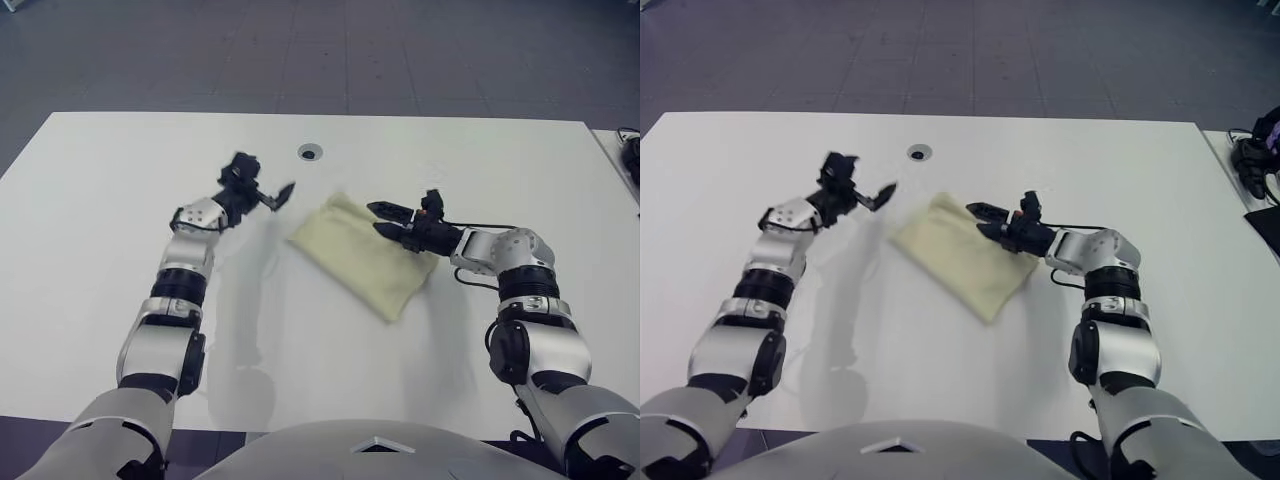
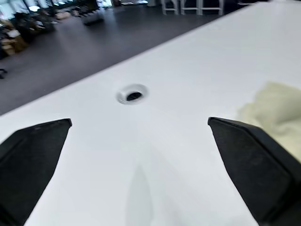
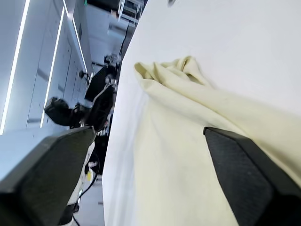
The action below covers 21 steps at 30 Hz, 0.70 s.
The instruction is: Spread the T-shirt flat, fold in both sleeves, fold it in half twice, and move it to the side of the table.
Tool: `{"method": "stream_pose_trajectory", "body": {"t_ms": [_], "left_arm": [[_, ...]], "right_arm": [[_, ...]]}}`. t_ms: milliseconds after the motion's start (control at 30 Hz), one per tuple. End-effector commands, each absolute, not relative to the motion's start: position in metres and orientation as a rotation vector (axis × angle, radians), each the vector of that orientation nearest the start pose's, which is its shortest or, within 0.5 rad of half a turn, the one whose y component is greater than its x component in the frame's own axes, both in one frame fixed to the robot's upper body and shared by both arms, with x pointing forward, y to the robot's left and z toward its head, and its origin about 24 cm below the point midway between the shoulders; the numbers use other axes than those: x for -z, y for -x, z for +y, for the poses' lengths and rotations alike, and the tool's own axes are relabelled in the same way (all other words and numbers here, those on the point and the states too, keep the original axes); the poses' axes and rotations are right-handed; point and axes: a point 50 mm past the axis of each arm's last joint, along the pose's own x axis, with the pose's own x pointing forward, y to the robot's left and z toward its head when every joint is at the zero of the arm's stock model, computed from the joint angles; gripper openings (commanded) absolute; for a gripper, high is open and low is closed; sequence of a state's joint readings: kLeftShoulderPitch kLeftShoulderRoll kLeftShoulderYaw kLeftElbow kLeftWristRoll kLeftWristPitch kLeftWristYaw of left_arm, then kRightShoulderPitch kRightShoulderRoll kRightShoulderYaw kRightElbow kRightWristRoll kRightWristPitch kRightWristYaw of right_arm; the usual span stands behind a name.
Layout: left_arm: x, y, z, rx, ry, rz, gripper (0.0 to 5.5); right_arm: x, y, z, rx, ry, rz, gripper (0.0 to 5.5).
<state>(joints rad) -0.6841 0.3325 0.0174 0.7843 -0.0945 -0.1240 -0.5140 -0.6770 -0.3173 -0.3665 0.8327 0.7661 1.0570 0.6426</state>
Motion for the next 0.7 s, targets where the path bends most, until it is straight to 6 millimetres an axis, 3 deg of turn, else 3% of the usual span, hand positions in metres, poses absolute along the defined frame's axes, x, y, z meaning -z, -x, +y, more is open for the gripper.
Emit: {"method": "stream_pose_trajectory", "body": {"t_ms": [33, 167, 233, 367, 500, 700], "left_arm": [[-0.134, -0.375, 0.208, 0.316, -0.186, -0.125, 5.4], [-0.13, -0.356, 0.199, 0.342, -0.21, -0.16, 5.4], [-0.125, -0.341, 0.192, 0.349, -0.205, -0.163, 5.4], [-0.113, -0.317, 0.18, 0.357, -0.189, -0.132, 5.4], [-0.106, -0.306, 0.174, 0.352, -0.176, -0.107, 5.4], [-0.104, -0.301, 0.171, 0.357, -0.181, -0.095, 5.4]], "right_arm": [[-0.011, -0.315, -0.245, -0.063, -1.177, 0.639, 4.9], [-0.009, -0.31, -0.288, 0.183, -1.145, 0.47, 5.38], [-0.011, -0.307, -0.303, 0.217, -1.038, 0.407, 5.38], [-0.021, -0.302, -0.326, 0.162, -0.665, 0.33, 5.38], [-0.036, -0.292, -0.357, 0.171, -0.299, 0.271, 5.38], [-0.068, -0.297, -0.36, 0.039, -0.015, 0.111, 5.38]]}}
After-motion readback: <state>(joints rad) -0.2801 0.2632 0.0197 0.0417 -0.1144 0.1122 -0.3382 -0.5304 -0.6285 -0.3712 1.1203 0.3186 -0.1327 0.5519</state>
